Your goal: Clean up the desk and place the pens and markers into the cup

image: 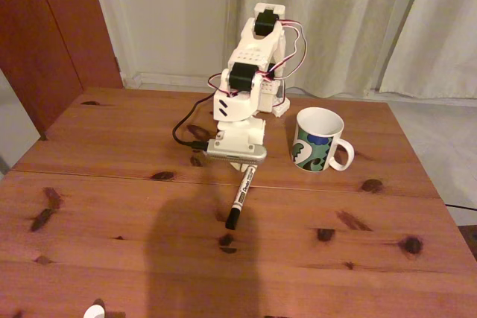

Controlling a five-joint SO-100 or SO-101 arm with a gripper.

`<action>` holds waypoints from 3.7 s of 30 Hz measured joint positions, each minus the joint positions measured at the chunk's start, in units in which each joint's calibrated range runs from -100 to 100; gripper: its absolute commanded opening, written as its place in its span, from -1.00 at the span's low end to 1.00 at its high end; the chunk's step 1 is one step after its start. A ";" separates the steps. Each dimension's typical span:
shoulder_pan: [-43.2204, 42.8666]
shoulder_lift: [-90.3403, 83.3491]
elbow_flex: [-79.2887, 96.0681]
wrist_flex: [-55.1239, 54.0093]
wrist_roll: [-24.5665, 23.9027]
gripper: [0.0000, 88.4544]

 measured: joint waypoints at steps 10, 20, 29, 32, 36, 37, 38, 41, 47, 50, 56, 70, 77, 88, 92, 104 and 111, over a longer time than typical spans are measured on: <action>-1.03 3.39 -3.74 0.00 -0.10 -0.56; -5.57 3.47 -3.74 0.00 -0.10 -0.56; -6.75 3.90 -0.93 -0.33 -0.05 -0.57; -6.75 3.90 -0.85 -0.50 -0.05 -0.57; -6.75 3.90 -0.68 -1.16 -0.05 -0.57; -6.75 3.90 -0.51 -2.07 -0.05 -0.57; -6.75 3.90 0.00 -3.24 -0.05 -0.57; -6.67 4.92 2.29 -7.47 0.00 -0.57; -5.65 5.93 3.48 -11.61 0.00 -0.62; -5.50 5.93 3.48 -11.78 0.00 -0.88; -5.65 5.93 3.65 -11.78 0.05 -0.98; -4.03 -8.39 5.69 -11.78 -0.29 -0.98; -4.33 -29.83 13.93 -22.48 -3.57 -0.98; -15.25 -46.19 33.29 -48.53 -7.13 -0.98; -19.29 -52.03 40.42 -51.10 -7.23 -0.98; -22.81 -68.98 56.82 -51.51 -7.23 -0.98; -22.37 -74.58 57.41 -51.51 -5.96 -0.98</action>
